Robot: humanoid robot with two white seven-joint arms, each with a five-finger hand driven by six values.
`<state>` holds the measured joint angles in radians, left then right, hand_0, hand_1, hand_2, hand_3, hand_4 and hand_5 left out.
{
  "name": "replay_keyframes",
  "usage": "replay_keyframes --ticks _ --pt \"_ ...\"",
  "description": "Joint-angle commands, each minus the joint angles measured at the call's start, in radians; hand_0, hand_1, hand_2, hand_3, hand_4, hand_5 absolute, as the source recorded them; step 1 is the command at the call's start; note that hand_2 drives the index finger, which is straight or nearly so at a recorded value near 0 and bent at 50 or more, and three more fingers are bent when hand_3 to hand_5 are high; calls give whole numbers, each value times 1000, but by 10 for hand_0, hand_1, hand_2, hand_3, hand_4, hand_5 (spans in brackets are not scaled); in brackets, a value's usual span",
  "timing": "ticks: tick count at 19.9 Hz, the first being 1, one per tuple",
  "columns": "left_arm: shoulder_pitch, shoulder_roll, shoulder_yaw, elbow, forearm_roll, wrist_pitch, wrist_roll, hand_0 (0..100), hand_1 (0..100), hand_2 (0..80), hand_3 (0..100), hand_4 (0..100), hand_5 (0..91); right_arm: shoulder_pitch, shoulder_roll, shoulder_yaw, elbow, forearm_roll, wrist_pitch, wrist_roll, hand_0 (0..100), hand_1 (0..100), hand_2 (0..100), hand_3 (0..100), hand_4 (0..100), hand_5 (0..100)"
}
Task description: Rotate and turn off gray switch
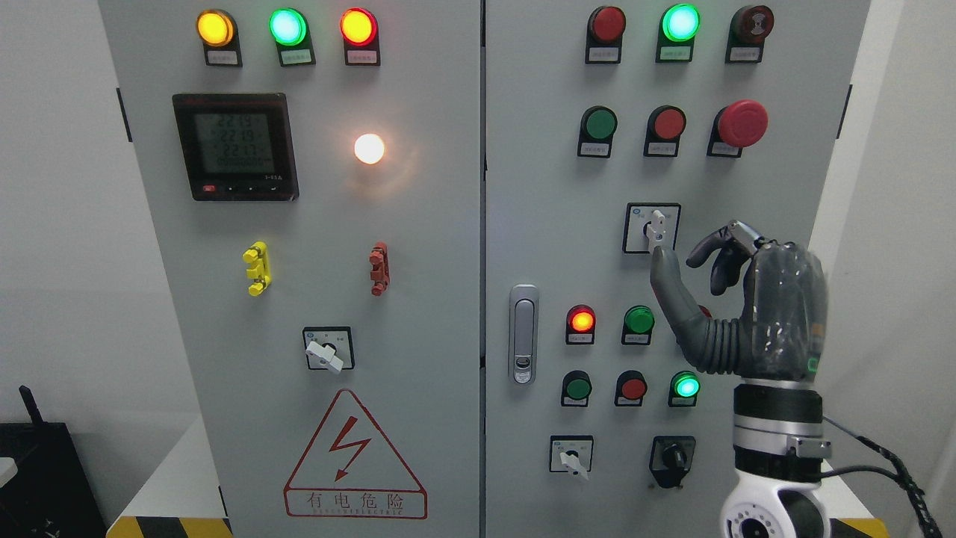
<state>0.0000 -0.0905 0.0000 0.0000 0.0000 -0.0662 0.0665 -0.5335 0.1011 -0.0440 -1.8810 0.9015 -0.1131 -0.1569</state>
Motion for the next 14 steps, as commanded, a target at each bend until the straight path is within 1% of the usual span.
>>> replay_keyframes --ticks 1,2,4,5,6,7,8,9,11,14 --pt "-9 0 8 -26 20 0 0 120 389 0 0 0 0 101 -58 1 -127 -6 -85 -1 331 329 483 740 611 500" --pt "-9 0 8 -26 20 0 0 120 389 0 0 0 0 119 -67 3 -136 -6 -103 3 333 327 437 621 488 381" --pt "-9 0 8 -26 20 0 0 120 389 0 0 0 0 144 -98 1 -154 -6 -122 7 335 325 343 440 321 215" --pt "-9 0 8 -26 20 0 0 120 389 0 0 0 0 153 -112 1 -167 -7 -122 8 336 320 276 318 193 75" --pt "-9 0 8 -26 20 0 0 120 389 0 0 0 0 164 -121 1 -179 -18 -122 8 337 317 248 266 138 8" --pt "-9 0 8 -26 20 0 0 120 389 0 0 0 0 171 -130 1 -185 -41 -122 11 340 299 187 199 72 0" --pt "-9 0 8 -26 20 0 0 120 389 0 0 0 0 173 -142 1 -191 -58 -120 23 345 267 131 125 13 0" --pt "-9 0 8 -26 20 0 0 120 389 0 0 0 0 176 -152 1 -199 -65 -120 36 347 254 104 102 0 0" --pt "-9 0 8 -26 20 0 0 120 389 0 0 0 0 176 -158 1 -205 -69 -119 42 341 222 32 50 0 0" --pt "-9 0 8 -26 20 0 0 120 389 0 0 0 0 176 -162 3 -205 -70 -119 43 324 207 6 35 0 0"
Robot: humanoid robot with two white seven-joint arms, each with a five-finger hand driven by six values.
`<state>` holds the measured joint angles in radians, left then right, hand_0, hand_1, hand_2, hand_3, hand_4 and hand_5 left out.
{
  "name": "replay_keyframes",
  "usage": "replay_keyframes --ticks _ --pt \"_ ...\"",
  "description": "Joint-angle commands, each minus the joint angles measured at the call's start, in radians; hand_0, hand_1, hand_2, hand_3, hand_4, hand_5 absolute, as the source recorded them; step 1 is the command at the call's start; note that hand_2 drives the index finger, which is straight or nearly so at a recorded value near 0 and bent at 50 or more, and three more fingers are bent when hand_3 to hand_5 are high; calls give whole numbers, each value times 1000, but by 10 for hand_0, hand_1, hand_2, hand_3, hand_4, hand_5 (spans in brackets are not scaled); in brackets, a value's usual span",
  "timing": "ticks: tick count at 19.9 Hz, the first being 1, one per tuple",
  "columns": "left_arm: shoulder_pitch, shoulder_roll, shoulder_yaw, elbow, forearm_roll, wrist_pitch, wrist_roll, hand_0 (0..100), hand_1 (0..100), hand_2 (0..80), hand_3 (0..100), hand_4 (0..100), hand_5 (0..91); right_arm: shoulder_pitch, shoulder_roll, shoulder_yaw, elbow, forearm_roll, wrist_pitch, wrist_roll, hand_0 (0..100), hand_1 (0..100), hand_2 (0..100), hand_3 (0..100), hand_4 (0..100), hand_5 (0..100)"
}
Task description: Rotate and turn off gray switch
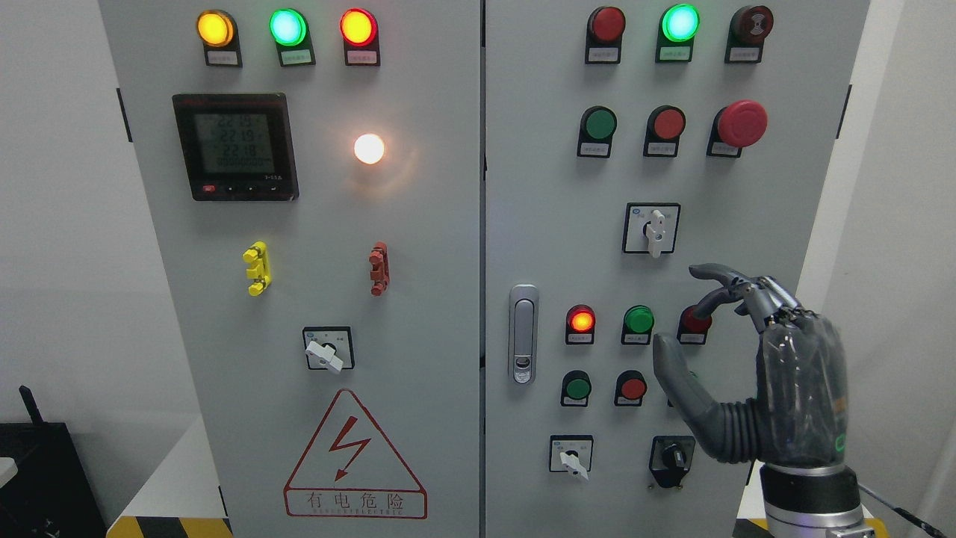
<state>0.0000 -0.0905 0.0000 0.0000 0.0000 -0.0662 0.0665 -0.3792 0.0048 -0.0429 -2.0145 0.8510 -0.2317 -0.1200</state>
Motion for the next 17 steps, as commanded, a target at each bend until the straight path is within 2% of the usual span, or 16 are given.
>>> replay_keyframes --ticks 1,17 --pt "-9 0 8 -26 20 0 0 120 389 0 0 0 0 22 -65 3 -73 -18 2 6 321 208 4 35 0 0" --pt "-9 0 8 -26 20 0 0 120 389 0 0 0 0 25 -48 12 -72 -18 3 8 278 228 37 48 0 0"
